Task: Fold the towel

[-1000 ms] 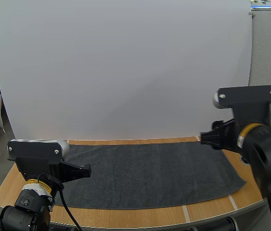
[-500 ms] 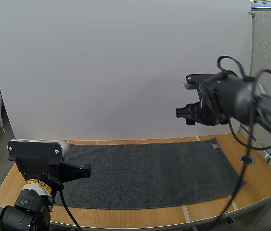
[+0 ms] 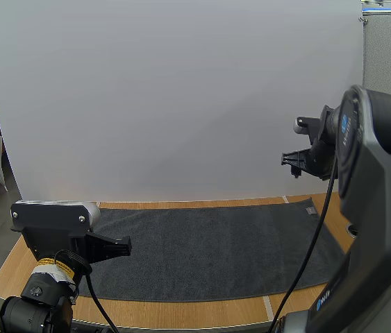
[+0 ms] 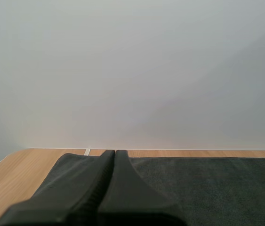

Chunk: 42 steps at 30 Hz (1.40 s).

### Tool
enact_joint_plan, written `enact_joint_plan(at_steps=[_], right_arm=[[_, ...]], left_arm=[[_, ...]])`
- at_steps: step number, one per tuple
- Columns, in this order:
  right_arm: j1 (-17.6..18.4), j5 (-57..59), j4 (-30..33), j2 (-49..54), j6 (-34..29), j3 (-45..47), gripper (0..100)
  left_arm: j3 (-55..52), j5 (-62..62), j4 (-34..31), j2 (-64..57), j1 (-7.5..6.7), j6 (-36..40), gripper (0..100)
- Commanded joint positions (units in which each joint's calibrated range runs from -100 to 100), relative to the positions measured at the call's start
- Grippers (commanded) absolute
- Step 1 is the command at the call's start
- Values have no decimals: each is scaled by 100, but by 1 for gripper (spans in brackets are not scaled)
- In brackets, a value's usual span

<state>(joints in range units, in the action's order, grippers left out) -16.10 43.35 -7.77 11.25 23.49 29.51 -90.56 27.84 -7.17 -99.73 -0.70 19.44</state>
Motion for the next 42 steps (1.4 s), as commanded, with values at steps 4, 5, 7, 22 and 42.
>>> enact_joint_plan(at_steps=[4, 5, 7, 22, 42], right_arm=[[-233, -303, -65, -875, 512, -469, 100], [-256, -359, -65, -1029, 605, -565, 100], [-300, -391, -65, -1341, 707, -761, 100], [-724, 1215, -2041, -2986, 2839, -2554, 100], [-667, 2205, -2416, -4285, 3361, -3844, 100]], left_arm=[[42, -52, 63, -27, 3, -24, 0], [42, -52, 63, -27, 3, -24, 0], [42, -52, 63, -27, 3, -24, 0], [42, -52, 63, -27, 3, -24, 0], [42, -52, 63, -27, 3, -24, 0]])
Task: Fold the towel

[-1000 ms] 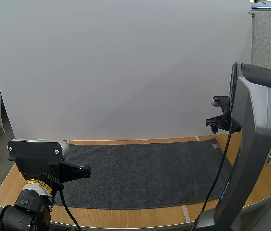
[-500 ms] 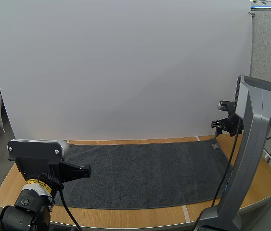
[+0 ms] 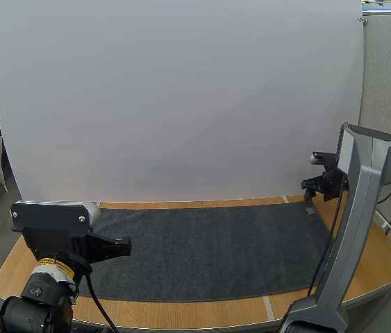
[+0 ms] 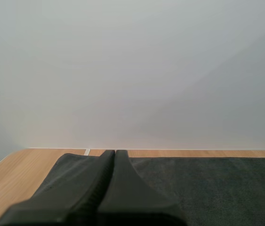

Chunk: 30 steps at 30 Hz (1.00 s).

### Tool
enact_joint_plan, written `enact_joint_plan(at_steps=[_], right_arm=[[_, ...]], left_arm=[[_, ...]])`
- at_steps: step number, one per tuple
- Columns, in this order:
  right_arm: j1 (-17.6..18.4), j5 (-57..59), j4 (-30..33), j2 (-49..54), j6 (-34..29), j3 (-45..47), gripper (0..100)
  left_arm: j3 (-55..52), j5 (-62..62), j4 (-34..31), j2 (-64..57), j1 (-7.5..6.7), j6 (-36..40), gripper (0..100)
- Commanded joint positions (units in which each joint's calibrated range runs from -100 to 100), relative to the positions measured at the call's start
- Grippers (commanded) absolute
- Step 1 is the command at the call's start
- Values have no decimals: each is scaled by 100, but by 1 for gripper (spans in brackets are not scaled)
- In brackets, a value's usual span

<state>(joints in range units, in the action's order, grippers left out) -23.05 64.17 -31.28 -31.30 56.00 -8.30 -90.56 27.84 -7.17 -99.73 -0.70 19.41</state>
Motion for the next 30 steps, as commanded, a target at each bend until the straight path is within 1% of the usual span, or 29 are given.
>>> enact_joint_plan(at_steps=[1, 7, 11, 30], right_arm=[[35, 123, -66, -60, 124, -64, 100], [85, 105, -80, -242, 156, -78, 100], [85, -148, -166, -249, 134, -78, 100], [85, -149, -236, -491, 134, -101, 100]], left_arm=[[42, -52, 63, -27, 3, -21, 0], [42, -52, 63, -27, 3, -21, 0], [42, -52, 63, -27, 3, -21, 0], [42, -52, 63, -27, 3, -21, 0]])
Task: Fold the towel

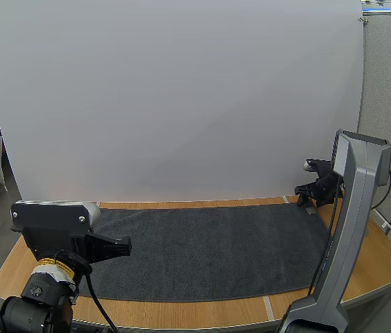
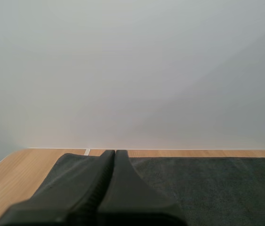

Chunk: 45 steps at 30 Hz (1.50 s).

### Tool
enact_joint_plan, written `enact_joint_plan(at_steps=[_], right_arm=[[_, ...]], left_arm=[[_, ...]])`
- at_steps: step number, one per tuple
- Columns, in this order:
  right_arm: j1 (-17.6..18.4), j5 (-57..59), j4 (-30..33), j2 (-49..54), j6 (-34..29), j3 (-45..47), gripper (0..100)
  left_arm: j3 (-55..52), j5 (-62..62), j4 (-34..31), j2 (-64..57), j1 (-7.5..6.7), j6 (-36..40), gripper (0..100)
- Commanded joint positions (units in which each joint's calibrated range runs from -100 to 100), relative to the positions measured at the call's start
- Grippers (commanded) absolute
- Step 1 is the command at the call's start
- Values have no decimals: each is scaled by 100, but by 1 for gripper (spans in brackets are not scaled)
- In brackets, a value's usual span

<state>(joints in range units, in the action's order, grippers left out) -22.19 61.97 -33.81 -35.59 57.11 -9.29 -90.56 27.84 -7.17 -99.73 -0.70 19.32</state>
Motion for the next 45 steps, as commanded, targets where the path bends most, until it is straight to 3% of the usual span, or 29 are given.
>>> enact_joint_plan(at_steps=[1, 5, 12, 39, 42, 43, 45], right_arm=[[-1, 71, 17, -62, 23, -1, 100], [-1, 71, -41, -61, 23, -1, 100], [-1, 71, -690, -61, 23, -1, 100], [-1, -325, -966, -61, 32, -1, 100], [-1, -325, -966, -61, 32, -1, 52], [-1, -325, -966, -61, 32, -1, 41], [-1, -325, -966, -61, 32, -1, 2]], left_arm=[[42, -52, 63, -27, 3, -13, 0], [42, -52, 63, -27, 3, -13, 0], [42, -52, 63, -27, 3, -13, 0], [42, -52, 63, -27, 3, -13, 0], [42, -52, 63, -27, 3, -13, 0], [42, -52, 63, -27, 3, -13, 0], [42, -52, 63, -27, 3, -13, 0]])
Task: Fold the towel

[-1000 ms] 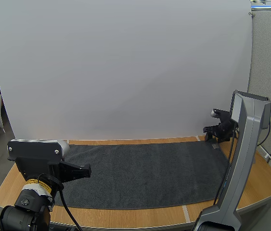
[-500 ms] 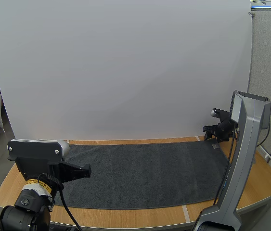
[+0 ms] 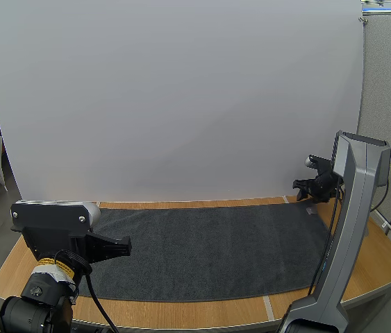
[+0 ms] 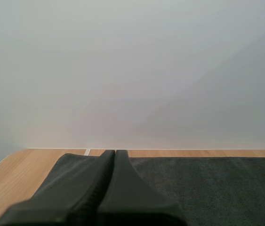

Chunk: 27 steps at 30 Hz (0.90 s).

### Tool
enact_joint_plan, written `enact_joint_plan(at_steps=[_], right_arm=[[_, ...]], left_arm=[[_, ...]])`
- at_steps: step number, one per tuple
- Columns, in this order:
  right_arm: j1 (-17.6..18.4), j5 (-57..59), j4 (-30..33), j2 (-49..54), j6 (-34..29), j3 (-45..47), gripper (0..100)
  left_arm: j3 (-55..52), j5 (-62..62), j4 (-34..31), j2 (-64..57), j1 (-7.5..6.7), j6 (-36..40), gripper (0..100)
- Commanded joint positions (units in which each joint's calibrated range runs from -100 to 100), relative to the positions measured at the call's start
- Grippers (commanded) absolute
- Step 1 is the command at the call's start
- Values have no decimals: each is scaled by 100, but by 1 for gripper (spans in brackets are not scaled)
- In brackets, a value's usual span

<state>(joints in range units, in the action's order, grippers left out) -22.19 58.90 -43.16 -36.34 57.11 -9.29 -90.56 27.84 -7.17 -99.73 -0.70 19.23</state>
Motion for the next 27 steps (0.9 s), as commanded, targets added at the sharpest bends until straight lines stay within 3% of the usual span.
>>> enact_joint_plan(at_steps=[1, 11, 21, 27], right_arm=[[-1, -18, -31, 14, 32, -1, 0], [-1, 2, -31, 14, 18, -1, 0], [9, 988, -121, 592, 88, -1, 0], [247, 1843, -121, 1147, 218, -1, 0]], left_arm=[[42, -52, 63, -27, 3, -3, 0], [42, -52, 63, -27, 3, -3, 0], [42, -52, 63, -27, 3, -3, 0], [42, -52, 63, -27, 3, -3, 0]])
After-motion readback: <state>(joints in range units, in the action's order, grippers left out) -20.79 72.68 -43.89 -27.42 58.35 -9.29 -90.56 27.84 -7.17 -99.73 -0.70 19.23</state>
